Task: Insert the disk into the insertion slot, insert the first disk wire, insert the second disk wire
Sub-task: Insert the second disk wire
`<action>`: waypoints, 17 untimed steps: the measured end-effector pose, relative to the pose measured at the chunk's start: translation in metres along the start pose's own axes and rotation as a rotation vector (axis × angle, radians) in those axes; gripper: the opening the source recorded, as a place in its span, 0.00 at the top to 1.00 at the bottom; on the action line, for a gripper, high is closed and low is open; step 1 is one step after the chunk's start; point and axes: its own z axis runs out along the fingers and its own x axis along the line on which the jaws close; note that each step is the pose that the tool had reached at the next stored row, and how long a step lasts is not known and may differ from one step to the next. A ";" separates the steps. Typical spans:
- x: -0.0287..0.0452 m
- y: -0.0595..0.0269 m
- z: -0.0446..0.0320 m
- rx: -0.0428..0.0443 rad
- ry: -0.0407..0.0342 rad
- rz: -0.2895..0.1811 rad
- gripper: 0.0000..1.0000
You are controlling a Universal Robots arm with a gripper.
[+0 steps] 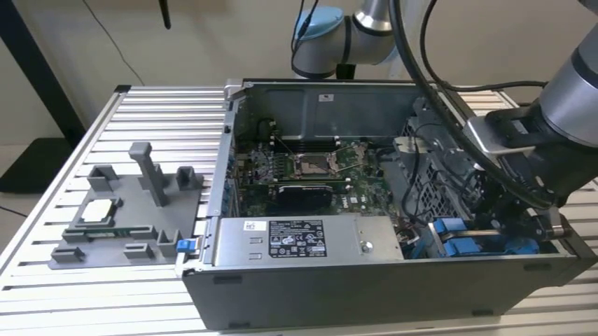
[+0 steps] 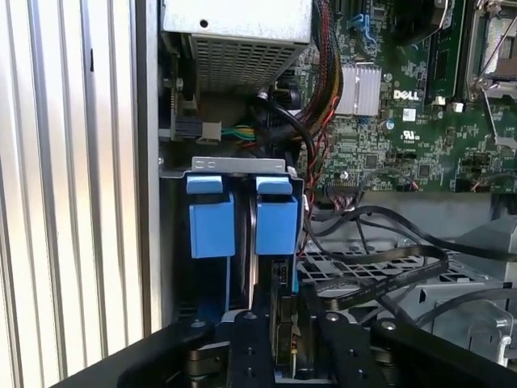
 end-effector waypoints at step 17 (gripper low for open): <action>-0.0069 -0.0032 -0.0412 -0.0017 -0.0004 0.002 0.00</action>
